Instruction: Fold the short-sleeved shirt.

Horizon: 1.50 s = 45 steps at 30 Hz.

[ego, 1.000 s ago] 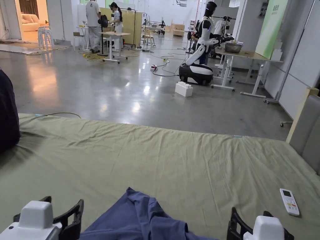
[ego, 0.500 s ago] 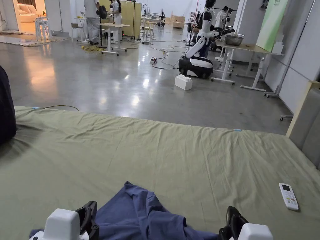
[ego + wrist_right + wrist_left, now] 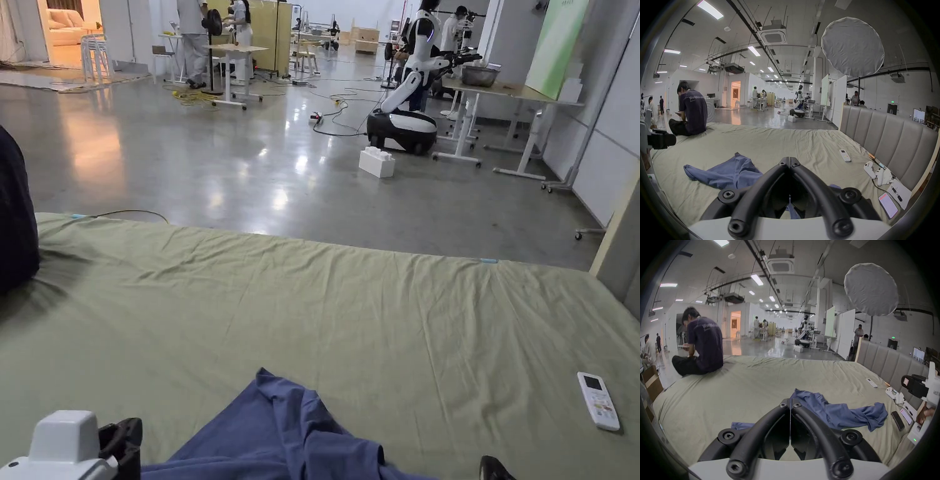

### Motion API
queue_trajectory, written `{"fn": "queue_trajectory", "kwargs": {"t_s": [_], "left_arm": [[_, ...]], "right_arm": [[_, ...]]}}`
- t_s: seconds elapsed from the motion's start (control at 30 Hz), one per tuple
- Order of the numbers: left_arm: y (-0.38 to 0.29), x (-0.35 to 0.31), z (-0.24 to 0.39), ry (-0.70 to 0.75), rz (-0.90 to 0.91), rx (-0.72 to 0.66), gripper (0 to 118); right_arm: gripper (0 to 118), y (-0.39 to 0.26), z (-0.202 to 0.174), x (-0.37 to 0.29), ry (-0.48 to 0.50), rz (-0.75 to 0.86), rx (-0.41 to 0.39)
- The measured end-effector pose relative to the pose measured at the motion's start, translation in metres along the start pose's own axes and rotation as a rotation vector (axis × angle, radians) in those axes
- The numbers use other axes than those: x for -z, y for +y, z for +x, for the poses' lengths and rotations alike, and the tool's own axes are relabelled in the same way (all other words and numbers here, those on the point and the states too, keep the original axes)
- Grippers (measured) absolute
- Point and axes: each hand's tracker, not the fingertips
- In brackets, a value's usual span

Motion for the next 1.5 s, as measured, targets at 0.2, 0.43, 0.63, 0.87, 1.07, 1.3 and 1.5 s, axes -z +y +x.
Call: {"fn": "queue_trajectory", "kwargs": {"t_s": [0.2, 0.43, 0.63, 0.87, 1.07, 1.3, 1.5], "left_arm": [[0.006, 0.037, -0.041, 0.046, -0.147, -0.03, 1], [0.002, 0.084, -0.08, 0.158, -0.269, -0.089, 6], [-0.013, 0.122, -0.1, 0.185, -0.418, -0.178, 86], [-0.053, 0.177, -0.105, 0.19, -0.585, -0.204, 86], [-0.077, 0.18, -0.066, 0.236, -0.533, -0.006, 77], [-0.068, 0.169, -0.061, 0.149, -0.535, 0.06, 35], [-0.055, 0.134, -0.063, 0.126, -0.393, 0.0, 9]], "right_arm": [[0, -0.004, 0.001, 0.009, 0.003, -0.03, -0.007], [0, -0.012, -0.005, 0.018, 0.027, -0.079, 0.005], [0, -0.019, -0.006, 0.021, 0.031, -0.111, 0.003], [0, -0.025, -0.002, 0.025, 0.017, -0.144, -0.006], [0, -0.032, 0.008, 0.024, -0.009, -0.168, -0.008], [0, -0.041, 0.021, 0.025, -0.039, -0.208, 0.018], [0, -0.051, 0.03, 0.031, -0.048, -0.23, 0.039]]}}
